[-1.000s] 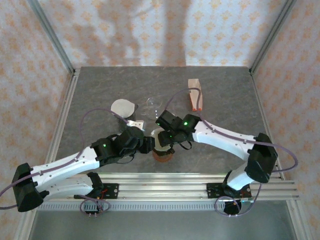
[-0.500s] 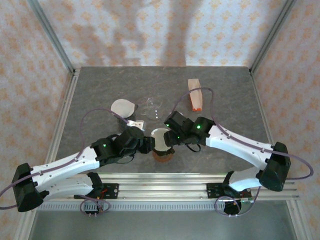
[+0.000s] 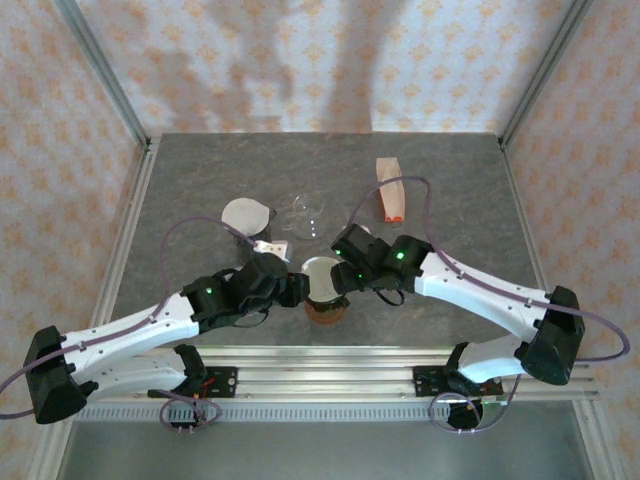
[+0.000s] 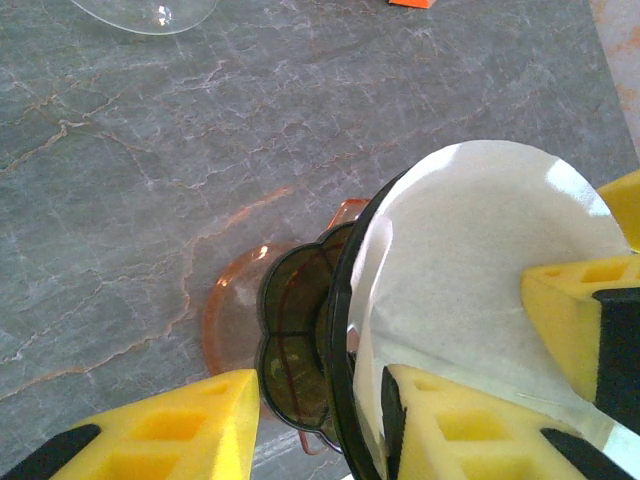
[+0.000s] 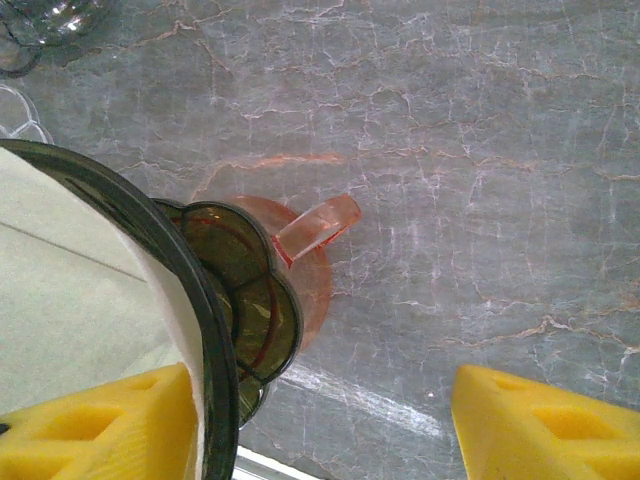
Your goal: Place the coffee filter in the dripper
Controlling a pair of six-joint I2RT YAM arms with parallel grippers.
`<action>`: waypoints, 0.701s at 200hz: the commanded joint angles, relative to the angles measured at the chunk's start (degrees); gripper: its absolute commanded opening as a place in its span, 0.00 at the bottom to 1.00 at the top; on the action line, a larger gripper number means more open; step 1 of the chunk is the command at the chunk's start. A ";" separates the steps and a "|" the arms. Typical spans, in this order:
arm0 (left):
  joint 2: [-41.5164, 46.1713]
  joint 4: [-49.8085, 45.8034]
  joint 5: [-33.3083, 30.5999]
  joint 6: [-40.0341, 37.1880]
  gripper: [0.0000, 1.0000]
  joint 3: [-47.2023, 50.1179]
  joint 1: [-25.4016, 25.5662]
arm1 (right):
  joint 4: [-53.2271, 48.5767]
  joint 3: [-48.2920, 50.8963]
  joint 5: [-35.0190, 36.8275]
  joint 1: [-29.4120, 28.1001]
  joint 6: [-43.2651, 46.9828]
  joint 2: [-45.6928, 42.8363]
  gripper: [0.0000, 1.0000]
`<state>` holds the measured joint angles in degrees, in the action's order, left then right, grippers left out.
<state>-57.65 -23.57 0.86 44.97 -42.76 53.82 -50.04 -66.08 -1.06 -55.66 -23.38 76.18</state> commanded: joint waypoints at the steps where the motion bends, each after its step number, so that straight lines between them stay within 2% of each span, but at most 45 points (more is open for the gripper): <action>1: -0.60 -0.79 -0.71 -0.28 0.39 -1.09 -0.57 | 1.46 -1.17 0.55 0.40 -0.18 -2.48 0.69; 61: -0.78 -0.47 -0.76 -0.24 0.41 -1.05 -0.58 | 3.81 0.35 -3.76 0.25 -1.18 -2.91 0.70; 140: -0.62 -0.86 -1.15 -0.32 0.41 -1.01 -0.56 | 2.14 4.43 -0.93 0.20 -2.07 -5.74 0.66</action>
<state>-58.19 -23.57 0.86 44.97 -42.81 53.82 -46.72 -62.41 -4.43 -55.66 -24.49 72.20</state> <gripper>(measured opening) 0.414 0.656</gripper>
